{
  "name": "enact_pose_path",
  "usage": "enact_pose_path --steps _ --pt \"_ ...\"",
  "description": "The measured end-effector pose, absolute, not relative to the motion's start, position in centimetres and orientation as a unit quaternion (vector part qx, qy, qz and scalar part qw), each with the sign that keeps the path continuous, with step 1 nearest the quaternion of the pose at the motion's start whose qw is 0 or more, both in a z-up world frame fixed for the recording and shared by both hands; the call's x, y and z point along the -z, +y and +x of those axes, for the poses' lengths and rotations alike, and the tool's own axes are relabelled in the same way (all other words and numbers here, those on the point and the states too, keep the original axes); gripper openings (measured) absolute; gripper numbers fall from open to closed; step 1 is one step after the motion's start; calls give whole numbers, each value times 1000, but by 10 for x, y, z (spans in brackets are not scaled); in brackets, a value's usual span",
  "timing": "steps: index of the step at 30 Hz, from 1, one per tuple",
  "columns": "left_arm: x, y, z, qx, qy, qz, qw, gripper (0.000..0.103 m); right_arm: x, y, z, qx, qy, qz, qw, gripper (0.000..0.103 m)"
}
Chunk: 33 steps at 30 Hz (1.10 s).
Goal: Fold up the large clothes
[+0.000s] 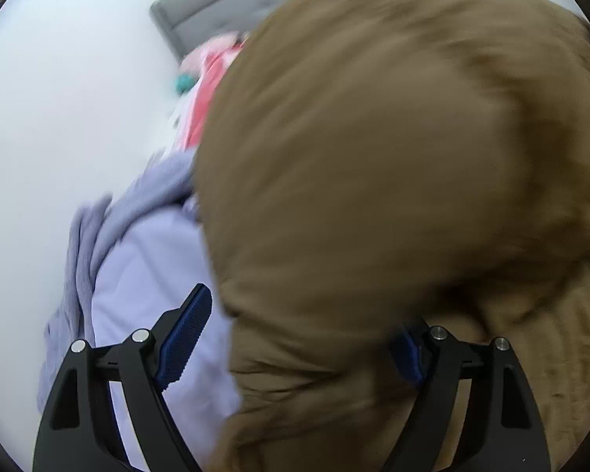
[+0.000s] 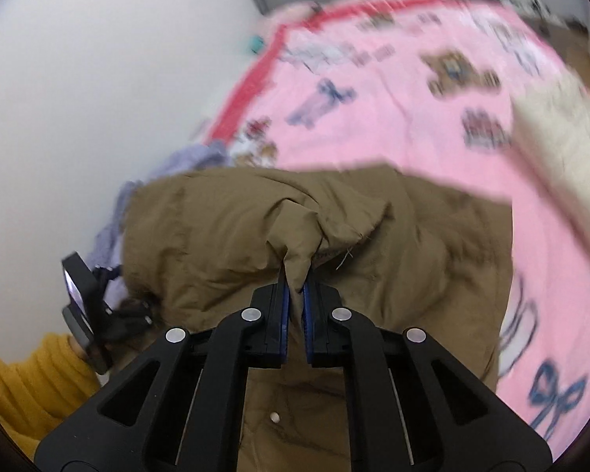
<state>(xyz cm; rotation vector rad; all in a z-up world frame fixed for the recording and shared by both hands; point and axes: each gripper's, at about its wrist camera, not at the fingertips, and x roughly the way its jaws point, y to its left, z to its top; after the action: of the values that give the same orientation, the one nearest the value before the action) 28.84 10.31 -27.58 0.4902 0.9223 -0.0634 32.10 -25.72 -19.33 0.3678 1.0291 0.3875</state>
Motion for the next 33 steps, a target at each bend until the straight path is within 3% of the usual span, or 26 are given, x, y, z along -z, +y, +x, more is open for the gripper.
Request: enact_pose_path --steps 6,9,15,22,25,26,27,30,32,33 --pt "292 131 292 -13 435 211 875 82 246 -258 312 -160 526 160 820 5" --pt "281 128 282 -48 389 222 893 73 230 -258 307 -153 512 154 831 4" --pt "266 119 272 -78 343 222 909 72 170 -265 308 -136 473 100 865 4" --pt "279 104 258 -87 334 264 901 72 256 -271 309 -116 555 124 815 5" --pt "277 88 247 -87 292 305 902 72 236 -268 296 -147 525 152 824 22" --pt "276 82 242 -84 274 320 903 72 226 -267 293 -155 516 152 829 41" --pt "276 78 240 -78 265 328 903 72 215 -264 291 -161 506 147 835 47" --pt "279 69 236 -58 253 352 899 62 174 -252 296 -191 498 133 835 48" --pt "283 64 236 -37 265 362 893 46 150 -242 307 -213 489 129 836 49" --pt "284 61 236 -18 276 363 890 44 137 -234 315 -232 479 128 837 56"
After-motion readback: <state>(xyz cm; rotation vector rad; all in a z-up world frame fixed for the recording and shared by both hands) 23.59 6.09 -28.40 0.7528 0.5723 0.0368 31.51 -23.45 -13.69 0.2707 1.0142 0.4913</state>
